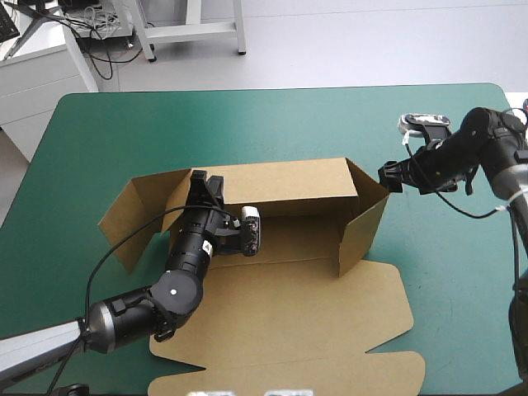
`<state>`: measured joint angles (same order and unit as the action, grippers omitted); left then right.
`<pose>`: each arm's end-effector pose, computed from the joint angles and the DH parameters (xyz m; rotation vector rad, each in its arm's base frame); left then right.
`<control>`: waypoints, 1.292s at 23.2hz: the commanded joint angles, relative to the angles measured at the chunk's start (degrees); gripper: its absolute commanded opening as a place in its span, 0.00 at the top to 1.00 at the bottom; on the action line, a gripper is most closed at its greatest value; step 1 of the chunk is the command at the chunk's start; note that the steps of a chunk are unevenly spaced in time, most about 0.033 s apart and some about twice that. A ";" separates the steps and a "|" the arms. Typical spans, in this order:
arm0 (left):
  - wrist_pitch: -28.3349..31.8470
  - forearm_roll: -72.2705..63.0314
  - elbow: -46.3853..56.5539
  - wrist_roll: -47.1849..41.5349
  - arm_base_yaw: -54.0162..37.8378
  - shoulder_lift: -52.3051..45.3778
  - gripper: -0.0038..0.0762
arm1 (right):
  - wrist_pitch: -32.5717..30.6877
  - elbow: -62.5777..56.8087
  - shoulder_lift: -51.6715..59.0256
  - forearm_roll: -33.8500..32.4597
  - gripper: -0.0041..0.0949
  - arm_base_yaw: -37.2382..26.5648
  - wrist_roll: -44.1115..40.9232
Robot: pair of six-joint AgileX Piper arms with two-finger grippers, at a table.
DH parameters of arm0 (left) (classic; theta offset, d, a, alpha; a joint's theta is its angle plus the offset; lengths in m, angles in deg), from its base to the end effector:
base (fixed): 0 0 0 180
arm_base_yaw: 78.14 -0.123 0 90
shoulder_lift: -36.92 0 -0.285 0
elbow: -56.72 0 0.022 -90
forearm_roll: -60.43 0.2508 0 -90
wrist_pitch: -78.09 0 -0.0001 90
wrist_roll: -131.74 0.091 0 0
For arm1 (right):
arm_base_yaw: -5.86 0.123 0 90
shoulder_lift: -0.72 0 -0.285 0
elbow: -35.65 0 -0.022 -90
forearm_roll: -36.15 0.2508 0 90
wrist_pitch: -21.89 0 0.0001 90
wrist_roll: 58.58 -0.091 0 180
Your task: Fold the box
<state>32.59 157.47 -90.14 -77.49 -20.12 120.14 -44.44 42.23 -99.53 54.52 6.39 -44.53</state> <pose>0.1932 -0.1876 0.2932 1.4126 1.2728 0.8957 0.3335 0.0294 0.3280 -0.2417 2.7259 0.3765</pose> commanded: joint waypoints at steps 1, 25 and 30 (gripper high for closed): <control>-2.38 2.89 -1.74 -0.44 0.43 -1.79 0.96 | 6.63 -5.29 6.88 1.58 0.19 -0.45 1.47; -1.93 2.89 -1.74 -0.31 0.43 -1.79 0.96 | 23.53 -32.76 20.26 29.06 0.21 -0.18 45.43; -1.93 2.89 -1.74 -0.31 0.43 -1.79 0.96 | 25.46 -34.49 20.26 36.25 0.21 -0.18 51.00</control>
<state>32.69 157.47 -90.14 -77.25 -20.12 120.14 -21.01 6.88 -80.98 85.34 6.39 3.35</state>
